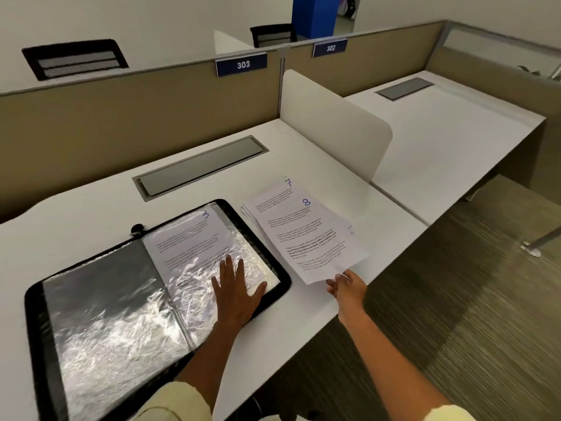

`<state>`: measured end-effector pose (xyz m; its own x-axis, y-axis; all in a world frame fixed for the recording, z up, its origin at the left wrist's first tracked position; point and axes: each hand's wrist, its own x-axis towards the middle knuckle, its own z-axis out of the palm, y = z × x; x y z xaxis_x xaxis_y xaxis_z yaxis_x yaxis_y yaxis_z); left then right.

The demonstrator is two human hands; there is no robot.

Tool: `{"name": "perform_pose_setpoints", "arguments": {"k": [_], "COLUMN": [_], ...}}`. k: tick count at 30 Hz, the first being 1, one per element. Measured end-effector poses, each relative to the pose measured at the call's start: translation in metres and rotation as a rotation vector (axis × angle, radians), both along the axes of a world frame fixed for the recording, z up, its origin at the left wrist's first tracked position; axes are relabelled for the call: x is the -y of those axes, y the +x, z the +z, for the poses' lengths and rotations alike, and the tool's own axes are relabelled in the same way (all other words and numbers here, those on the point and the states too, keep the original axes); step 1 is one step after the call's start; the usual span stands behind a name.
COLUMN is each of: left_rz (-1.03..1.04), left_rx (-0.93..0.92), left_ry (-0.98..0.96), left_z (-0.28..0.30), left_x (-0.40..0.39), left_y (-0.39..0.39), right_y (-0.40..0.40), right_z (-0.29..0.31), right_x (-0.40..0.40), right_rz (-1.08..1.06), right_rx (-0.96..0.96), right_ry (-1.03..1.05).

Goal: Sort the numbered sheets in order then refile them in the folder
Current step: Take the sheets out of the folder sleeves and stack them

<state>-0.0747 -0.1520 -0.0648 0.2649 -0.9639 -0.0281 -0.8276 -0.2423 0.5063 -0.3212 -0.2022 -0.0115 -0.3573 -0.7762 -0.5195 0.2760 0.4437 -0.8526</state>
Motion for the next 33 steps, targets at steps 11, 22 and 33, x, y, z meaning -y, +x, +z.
{"name": "perform_pose_setpoints", "arguments": {"k": [11,22,33], "left_rz": [0.038,0.180,0.673], "left_rx": [0.090,-0.072,-0.299], "left_ry": [0.110,-0.093,-0.495], "left_z": [-0.013,-0.003,0.050], "left_x": [0.015,0.013,0.001], "left_y": [-0.008,-0.006,0.000], "right_y": [0.012,0.018,0.059], "right_z": [-0.004,-0.002,-0.009], "right_x": [0.064,0.090,0.047], "right_rz": [0.037,0.201,0.617], "right_rx": [-0.090,-0.226,-0.459], "right_ry": [0.030,0.048,-0.243]}}
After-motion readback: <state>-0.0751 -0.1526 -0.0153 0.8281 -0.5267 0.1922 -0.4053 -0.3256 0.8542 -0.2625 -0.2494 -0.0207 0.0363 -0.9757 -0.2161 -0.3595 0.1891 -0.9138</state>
